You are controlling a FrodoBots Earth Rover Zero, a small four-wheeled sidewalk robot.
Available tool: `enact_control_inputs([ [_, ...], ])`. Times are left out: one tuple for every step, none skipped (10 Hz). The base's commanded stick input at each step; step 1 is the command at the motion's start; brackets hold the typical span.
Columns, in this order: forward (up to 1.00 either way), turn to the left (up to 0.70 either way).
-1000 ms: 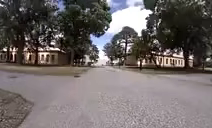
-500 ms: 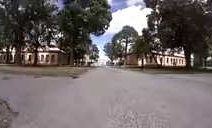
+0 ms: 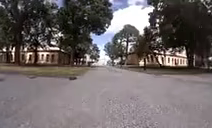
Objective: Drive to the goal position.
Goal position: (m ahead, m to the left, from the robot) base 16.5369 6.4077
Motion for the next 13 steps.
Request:
enact_control_inputs([
  [0.7, 0.0],
  [0.7, 0.0],
  [0.7, 0.0],
  [0.7, 0.0],
  [0.7, 0.0],
  [0.7, 0.0],
  [0.7, 0.0],
  [0.7, 0.0],
  [0.7, 0.0],
  [0.7, 0.0],
  [0.7, 0.0],
  [0.7, 0.0],
  [0.7, 0.0],
])
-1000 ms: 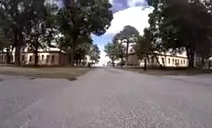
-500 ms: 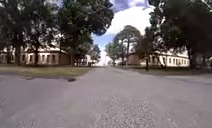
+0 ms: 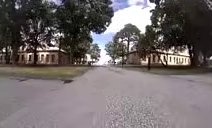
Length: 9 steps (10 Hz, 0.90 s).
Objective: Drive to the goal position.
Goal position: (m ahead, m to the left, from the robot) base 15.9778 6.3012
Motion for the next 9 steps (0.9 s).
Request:
enact_control_inputs([
  [0.7, 0.0],
  [0.7, 0.0],
  [0.7, 0.0],
  [0.7, 0.0],
  [0.7, 0.0],
  [0.7, 0.0],
  [0.7, 0.0],
  [0.7, 0.0],
  [0.7, 0.0],
])
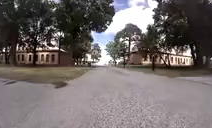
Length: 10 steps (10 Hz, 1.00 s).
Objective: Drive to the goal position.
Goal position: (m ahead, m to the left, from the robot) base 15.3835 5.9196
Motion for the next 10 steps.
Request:
enact_control_inputs([
  [0.7, 0.0],
  [0.7, 0.0],
  [0.7, 0.0],
  [0.7, 0.0],
  [0.7, 0.0],
  [0.7, 0.0],
  [0.7, 0.0],
  [0.7, 0.0],
  [0.7, 0.0],
  [0.7, 0.0],
])
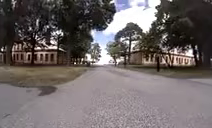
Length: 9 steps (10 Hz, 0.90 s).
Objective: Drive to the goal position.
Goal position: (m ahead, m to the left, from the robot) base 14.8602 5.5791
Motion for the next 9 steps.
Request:
enact_control_inputs([
  [0.7, 0.0],
  [0.7, 0.0],
  [0.7, 0.0],
  [0.7, 0.0],
  [0.7, 0.0],
  [0.7, 0.0],
  [0.7, 0.0],
  [0.7, 0.0],
  [0.7, 0.0],
])
